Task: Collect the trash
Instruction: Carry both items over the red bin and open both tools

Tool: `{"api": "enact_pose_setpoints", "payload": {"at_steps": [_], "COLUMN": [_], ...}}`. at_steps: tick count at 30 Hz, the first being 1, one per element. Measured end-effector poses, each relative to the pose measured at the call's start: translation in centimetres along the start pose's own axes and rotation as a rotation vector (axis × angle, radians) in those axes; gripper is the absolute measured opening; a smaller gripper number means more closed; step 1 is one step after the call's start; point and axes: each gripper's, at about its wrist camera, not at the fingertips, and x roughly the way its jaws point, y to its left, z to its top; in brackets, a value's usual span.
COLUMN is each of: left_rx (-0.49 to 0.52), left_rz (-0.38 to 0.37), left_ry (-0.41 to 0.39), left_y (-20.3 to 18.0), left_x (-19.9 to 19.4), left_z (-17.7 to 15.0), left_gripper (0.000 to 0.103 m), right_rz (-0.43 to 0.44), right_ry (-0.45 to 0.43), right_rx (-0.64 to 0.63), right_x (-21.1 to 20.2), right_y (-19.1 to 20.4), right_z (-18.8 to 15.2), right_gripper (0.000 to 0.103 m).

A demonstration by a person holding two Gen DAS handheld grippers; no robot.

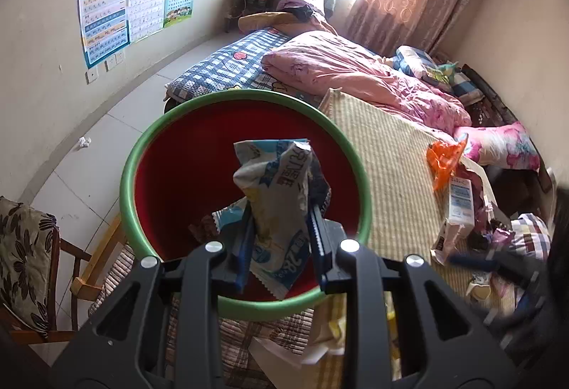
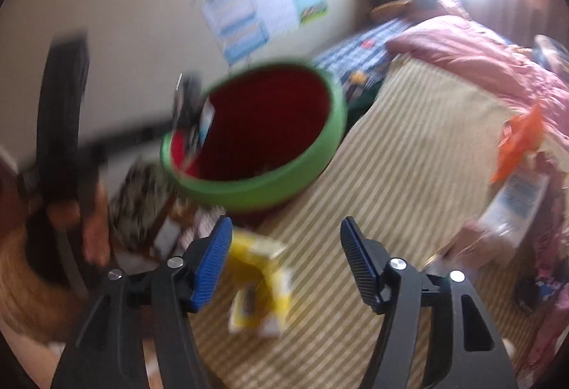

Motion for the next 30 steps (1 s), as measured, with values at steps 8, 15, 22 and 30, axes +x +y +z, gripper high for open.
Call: {"api": "enact_pose_setpoints", "payload": {"at_steps": [8, 15, 22, 30], "left_rx": [-0.004, -0.005, -0.017, -0.006], "left_rz": [-0.033, -0.031, -0.024, -0.032], "left_ry": [0.004, 0.01, 0.021, 0.041], "left_y": [0.4, 1.5, 2.3, 2.2], "left_x": [0.5, 0.7, 1.4, 2.1], "left_z": [0.0, 0.6, 0.8, 0.6], "left_gripper": [0.027, 0.027, 0.027, 0.027], "right_rz": [0.016, 0.069, 0.046, 0.015], "right_ry": [0.164, 0.117, -0.073, -0.202], "right_rx": [0.058, 0.124, 0.169, 0.143], "right_x": [4.7, 3.3, -1.9, -1.2], "right_y": [-0.5, -1.5, -3.0, -0.9], "right_z": [-3.3, -2.5, 1.0, 5.7], "right_gripper": [0.058, 0.012, 0.01, 0.01]}}
